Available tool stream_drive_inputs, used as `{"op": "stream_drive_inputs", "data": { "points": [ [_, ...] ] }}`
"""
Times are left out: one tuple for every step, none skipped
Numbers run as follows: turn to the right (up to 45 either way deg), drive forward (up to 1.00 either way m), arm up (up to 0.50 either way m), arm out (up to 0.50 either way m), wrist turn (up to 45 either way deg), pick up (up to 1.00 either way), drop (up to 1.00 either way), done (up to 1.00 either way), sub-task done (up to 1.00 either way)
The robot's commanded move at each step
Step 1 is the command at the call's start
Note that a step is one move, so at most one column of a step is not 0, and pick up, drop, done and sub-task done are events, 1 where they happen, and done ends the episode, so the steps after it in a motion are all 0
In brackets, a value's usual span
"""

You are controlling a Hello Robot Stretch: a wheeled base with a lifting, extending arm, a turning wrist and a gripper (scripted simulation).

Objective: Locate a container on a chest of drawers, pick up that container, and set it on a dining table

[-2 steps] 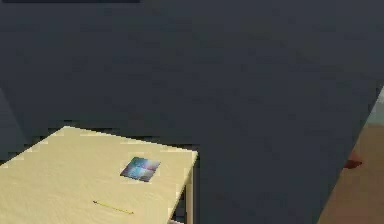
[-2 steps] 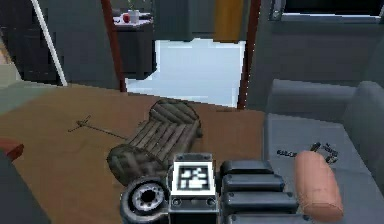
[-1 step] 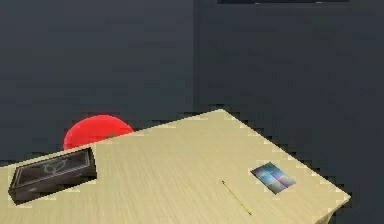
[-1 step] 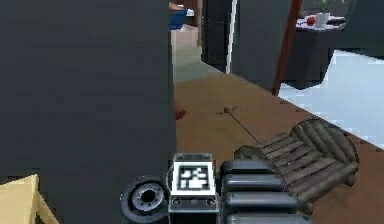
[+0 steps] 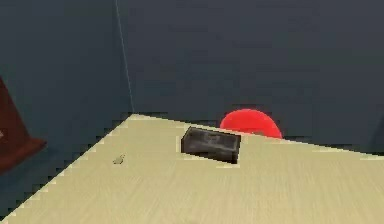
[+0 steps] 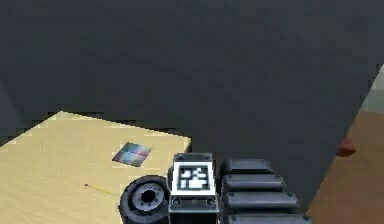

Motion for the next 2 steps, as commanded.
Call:
{"op": "stream_drive_inputs", "data": {
  "points": [
    [-45.0, 0.0, 0.0, 0.0, 0.0, 0.0, 0.0, 0.0, 0.0],
    [-18.0, 0.0, 0.0, 0.0, 0.0, 0.0, 0.0, 0.0, 0.0]
  ]
}}
